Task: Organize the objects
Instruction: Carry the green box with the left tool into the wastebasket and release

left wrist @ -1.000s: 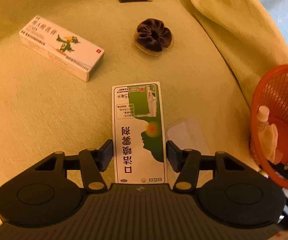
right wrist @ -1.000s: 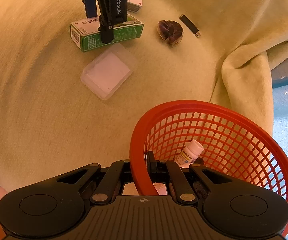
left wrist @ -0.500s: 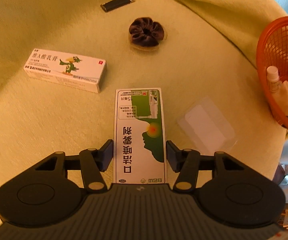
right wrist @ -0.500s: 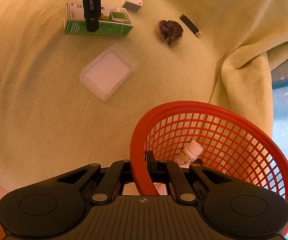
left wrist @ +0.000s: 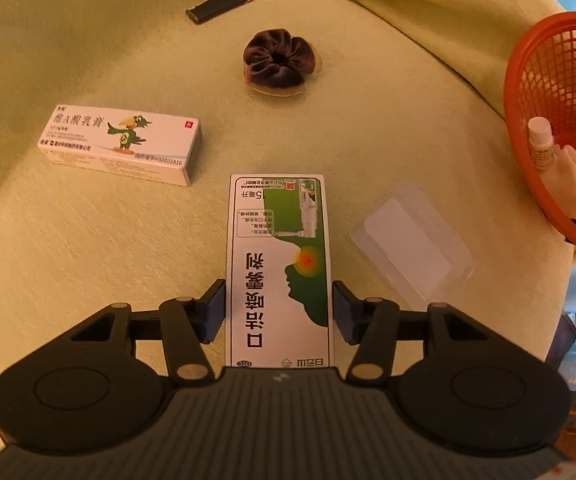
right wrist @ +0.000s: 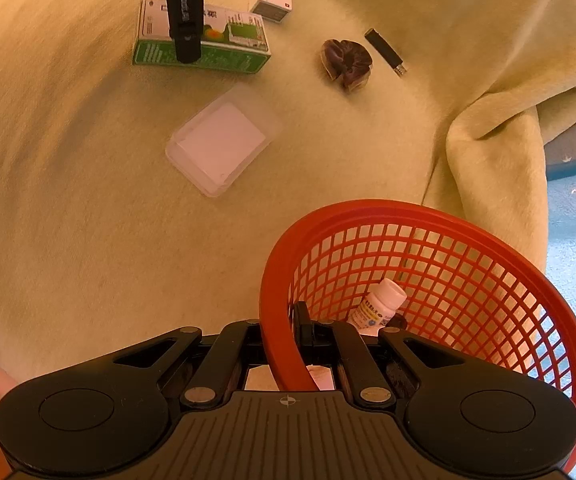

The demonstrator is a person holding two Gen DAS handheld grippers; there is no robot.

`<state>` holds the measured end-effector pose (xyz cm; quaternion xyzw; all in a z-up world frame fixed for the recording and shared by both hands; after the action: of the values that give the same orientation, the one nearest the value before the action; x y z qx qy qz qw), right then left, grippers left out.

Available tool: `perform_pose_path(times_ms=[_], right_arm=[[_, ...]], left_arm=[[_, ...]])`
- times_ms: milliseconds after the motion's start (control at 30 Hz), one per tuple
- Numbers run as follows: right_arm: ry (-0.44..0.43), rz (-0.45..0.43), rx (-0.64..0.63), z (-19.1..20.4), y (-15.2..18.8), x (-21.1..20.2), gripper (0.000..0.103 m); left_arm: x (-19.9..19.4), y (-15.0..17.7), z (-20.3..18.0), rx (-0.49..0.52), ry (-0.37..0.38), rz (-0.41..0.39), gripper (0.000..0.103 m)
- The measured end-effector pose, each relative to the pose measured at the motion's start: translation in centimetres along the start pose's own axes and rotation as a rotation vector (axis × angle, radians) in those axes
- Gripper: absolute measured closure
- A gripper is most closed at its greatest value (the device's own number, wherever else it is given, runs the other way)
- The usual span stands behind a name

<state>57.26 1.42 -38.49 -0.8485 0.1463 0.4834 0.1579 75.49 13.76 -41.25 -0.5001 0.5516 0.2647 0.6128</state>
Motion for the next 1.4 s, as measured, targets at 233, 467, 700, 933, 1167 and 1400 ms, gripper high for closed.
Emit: perform_pose_path(times_ms=[233,467,700,933,1167,1400], right_arm=[[0.001,0.001,-0.005,-0.1,0.1,-0.1,0.102],[-0.001,0.004,-0.003,-0.3,0.1,-0.1,0.102],[-0.002,0.004,-0.002,-0.5,0.1,-0.3,0.102],[-0.002,0.003,0.003,-0.5,0.3,-0.4,0.102],[-0.005,0.002,0.013,-0.6,0.4,-0.7,0.102],[-0.007,-0.002,0.019,-0.7,0.5,-0.8,0.102]], left_arm=[[-2.3,-0.5,0.0,0.013,0.024,-0.02,0.054],[-4.5,-1.9,-0.8,0.036,0.048,-0.036,0.054],[-5.9,-3.7,-2.2,0.066,0.076,-0.06,0.054],[-6.3,-5.3,-4.0,0.11,0.097,-0.072,0.054],[-6.7,-6.4,-5.3,0.153,0.105,-0.071,0.054],[-7.1,-7.2,-6.3,0.176,0.113,-0.075,0.054]])
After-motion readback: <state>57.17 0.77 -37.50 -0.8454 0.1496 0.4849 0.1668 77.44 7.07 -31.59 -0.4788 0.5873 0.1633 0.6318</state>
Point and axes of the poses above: each gripper's, at about its wrist camera, not at the fingertips, and x roughly the way its jaws point, z to its left, y to its underside, the point moved 1 cm from there along x, roughly the way its jaws point, and after that the axes turned 3 degrees about -z, right-handed, at the moved point
